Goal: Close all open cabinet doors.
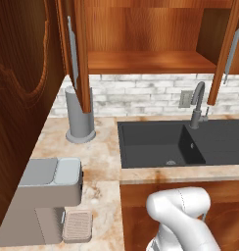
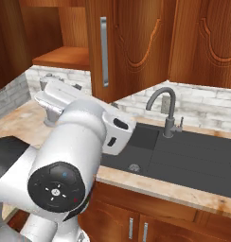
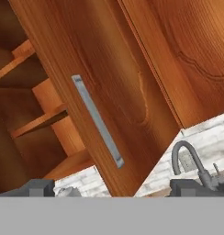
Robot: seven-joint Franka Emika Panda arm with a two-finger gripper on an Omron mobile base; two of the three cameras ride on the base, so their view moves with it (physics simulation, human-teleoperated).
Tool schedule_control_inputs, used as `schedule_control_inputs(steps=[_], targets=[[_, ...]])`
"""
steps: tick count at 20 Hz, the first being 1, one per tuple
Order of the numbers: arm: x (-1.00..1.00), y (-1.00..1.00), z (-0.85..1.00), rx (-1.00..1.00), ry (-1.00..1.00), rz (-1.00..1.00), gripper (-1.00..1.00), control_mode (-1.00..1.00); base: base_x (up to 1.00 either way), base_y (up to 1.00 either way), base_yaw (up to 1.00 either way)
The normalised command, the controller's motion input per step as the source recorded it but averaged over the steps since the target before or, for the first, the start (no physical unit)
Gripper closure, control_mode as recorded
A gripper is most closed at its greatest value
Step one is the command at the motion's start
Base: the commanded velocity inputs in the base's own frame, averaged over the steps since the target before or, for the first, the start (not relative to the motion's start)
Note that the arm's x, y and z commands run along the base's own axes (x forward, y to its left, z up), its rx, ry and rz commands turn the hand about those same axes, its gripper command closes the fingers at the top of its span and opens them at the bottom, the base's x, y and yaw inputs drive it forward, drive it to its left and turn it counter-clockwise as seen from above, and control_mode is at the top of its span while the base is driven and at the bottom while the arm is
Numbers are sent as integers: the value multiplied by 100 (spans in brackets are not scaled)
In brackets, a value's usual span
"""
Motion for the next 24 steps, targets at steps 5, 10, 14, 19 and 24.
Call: schedule_control_inputs(steps=[5, 10, 14, 19, 24], targets=[[70, -20, -7, 0, -1, 15, -100, -100, 0, 0, 0], [70, -9, -3, 0, -2, 18, -100, -100, 0, 0, 0], [61, 0, -1, 0, -5, 19, -100, -100, 0, 0, 0], [59, 0, 0, 0, -2, 18, -100, -100, 0, 0, 0], [58, 0, 0, 0, 0, 19, -100, -100, 0, 0, 0]])
